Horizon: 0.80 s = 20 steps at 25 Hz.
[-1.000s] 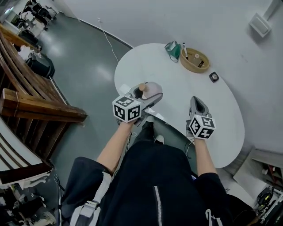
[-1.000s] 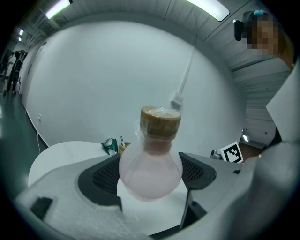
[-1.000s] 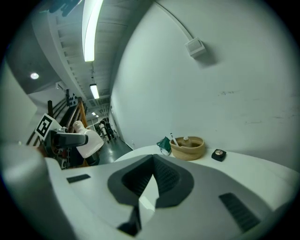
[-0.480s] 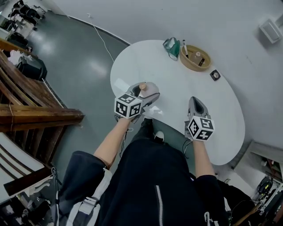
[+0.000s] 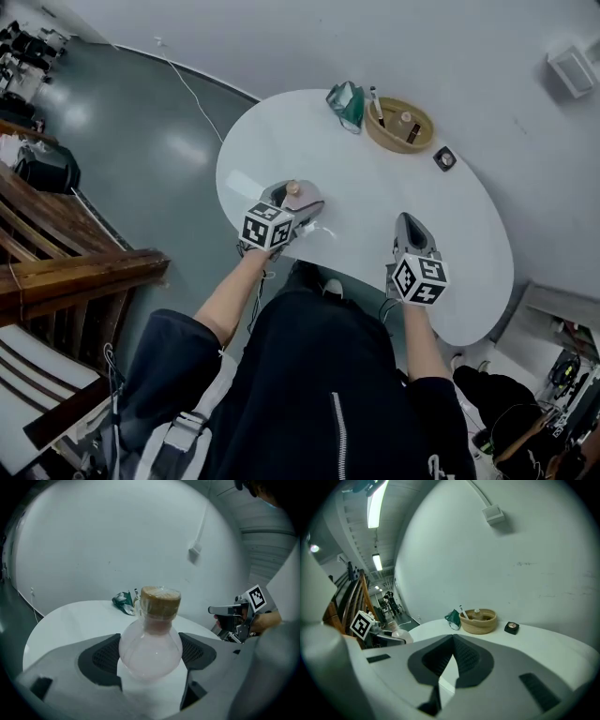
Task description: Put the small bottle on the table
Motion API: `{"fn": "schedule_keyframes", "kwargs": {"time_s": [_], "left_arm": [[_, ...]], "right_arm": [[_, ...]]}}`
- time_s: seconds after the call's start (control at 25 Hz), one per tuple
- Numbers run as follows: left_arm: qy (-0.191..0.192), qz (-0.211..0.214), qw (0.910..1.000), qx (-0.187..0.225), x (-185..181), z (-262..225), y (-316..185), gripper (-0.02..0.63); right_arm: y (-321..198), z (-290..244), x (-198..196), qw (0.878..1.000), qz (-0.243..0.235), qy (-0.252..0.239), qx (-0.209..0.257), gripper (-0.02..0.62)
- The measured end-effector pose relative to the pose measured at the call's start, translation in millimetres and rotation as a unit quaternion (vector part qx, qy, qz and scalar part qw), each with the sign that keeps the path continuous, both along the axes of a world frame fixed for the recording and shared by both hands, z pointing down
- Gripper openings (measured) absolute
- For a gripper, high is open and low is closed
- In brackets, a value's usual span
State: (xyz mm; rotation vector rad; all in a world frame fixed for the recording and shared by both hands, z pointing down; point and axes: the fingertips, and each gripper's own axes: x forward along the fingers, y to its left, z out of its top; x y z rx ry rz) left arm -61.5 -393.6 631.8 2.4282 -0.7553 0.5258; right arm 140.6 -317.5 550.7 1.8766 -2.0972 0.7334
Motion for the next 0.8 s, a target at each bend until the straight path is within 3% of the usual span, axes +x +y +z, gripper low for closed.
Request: {"fn": "schedule_keyframes", "kwargs": {"time_s": [0.28, 0.8], "left_arm": [[-0.047, 0.022, 0.9985, 0.015, 7.9, 37.5, -46.8, 0.387], [-0.099, 0.021, 0.9948, -0.015, 21.7, 95.7, -118.6, 0.387]], "right_arm": [[-9.4, 6.8, 2.7, 0.999, 0.035, 0.004, -0.010, 0.002], [-24.4, 17.8, 3.0, 0.997, 0.078, 0.003, -0.021, 0.002]]}}
